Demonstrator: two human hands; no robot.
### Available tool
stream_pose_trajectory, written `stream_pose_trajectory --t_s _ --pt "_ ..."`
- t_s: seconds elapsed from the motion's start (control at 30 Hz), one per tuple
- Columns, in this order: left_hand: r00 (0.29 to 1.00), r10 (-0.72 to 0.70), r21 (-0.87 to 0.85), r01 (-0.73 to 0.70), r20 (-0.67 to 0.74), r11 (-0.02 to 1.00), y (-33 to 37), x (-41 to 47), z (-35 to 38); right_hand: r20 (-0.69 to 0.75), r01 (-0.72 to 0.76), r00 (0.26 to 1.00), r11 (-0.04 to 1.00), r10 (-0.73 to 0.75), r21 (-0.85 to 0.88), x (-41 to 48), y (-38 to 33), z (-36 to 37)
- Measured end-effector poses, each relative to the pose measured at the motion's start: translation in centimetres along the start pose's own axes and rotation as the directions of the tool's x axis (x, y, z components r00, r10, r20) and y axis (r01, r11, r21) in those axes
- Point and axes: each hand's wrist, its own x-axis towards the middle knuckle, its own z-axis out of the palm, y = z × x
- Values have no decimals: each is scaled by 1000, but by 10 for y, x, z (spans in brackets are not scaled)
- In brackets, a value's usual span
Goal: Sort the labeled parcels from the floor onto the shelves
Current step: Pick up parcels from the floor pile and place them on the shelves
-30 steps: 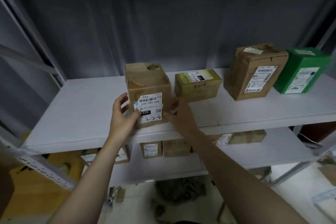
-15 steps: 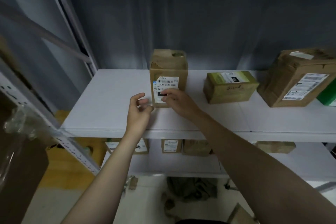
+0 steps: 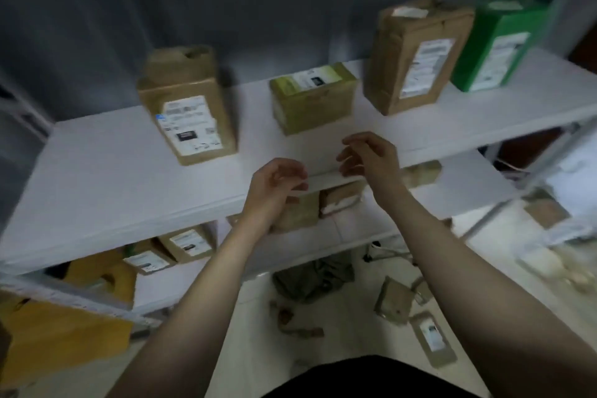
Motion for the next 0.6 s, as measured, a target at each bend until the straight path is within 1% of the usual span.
stream_pose_trajectory --t_s 0.1,0.17,0.23,0.33,0.4,0.47,0.53,0.6 --pt "981 -48 52 39 188 998 -9 12 87 -171 -98 981 995 95 -10 -30 26 -85" --pt "938 -90 95 62 334 994 -19 13 150 -302 -175 938 985 169 8 -57 46 -143" --pt "878 -151 146 94 454 985 -33 7 213 -418 -256 872 965 255 56 -89 67 -200" --pt "770 -249 211 151 588 966 -58 -7 307 -556 -344 744 926 370 156 -135 100 -285" --pt "720 -304 256 180 624 950 -80 -17 369 -615 -417 645 883 454 214 -161 122 -340" --pt "685 -364 313 204 631 928 -108 -22 429 -623 -492 563 826 543 274 -183 146 -390" --pt "628 -480 400 278 612 873 -147 -24 484 -575 -575 512 752 638 321 -205 178 -434" --pt "572 -608 495 363 551 790 -194 -25 534 -523 -657 440 659 730 367 -224 213 -472"
